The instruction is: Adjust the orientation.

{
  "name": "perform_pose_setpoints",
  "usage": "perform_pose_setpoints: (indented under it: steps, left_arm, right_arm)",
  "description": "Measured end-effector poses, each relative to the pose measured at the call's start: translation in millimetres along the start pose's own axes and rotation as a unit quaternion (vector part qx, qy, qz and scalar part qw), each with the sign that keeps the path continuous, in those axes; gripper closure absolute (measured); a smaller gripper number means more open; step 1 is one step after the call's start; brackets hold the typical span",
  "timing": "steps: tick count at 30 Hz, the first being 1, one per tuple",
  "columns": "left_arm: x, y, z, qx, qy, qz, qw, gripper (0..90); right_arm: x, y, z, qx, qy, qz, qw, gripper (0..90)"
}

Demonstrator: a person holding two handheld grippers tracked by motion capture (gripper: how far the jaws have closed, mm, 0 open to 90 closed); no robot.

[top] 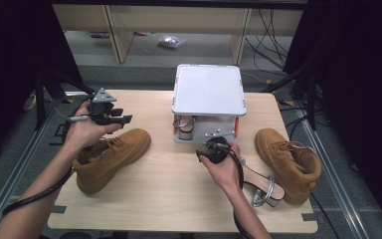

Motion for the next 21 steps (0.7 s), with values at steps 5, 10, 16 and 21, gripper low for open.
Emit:
perform_pose_setpoints:
  steps: [5,10,16,21]
  left_arm:
    - [3.2,8.1,-11.3,0.005,0.006,0.001,1.0,55.0]
    - [4.6,16.3,-23.4,0.006,0.012,-0.003,0.9999,54.1]
    - [13.3,30.5,-42.5,0.012,0.027,0.009,0.9995,52.5]
    - [23.3,39.6,-56.1,0.024,0.032,0.021,0.999,51.9]
  right_arm:
    - [1.0,2.9,-1.8,0.008,-0.008,0.0,0.9999,52.6]
    - [1.4,4.7,-3.5,0.009,-0.016,0.002,0.9998,51.7]
    - [6.0,7.4,-3.0,0.002,0.002,0.003,1.0,51.2]
    - [9.3,6.7,-4.6,0.011,-0.009,0.006,0.9999,50.9]
Point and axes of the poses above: each handheld gripper's, and its own axes: y roughly backward along the jaws, z roughly out of its top, x roughly to its left, the point moved 2 cm from there along -y, roughly forward along the jaws, and after that the axes turned 8 degrees about -y, right-handed, at the moved point
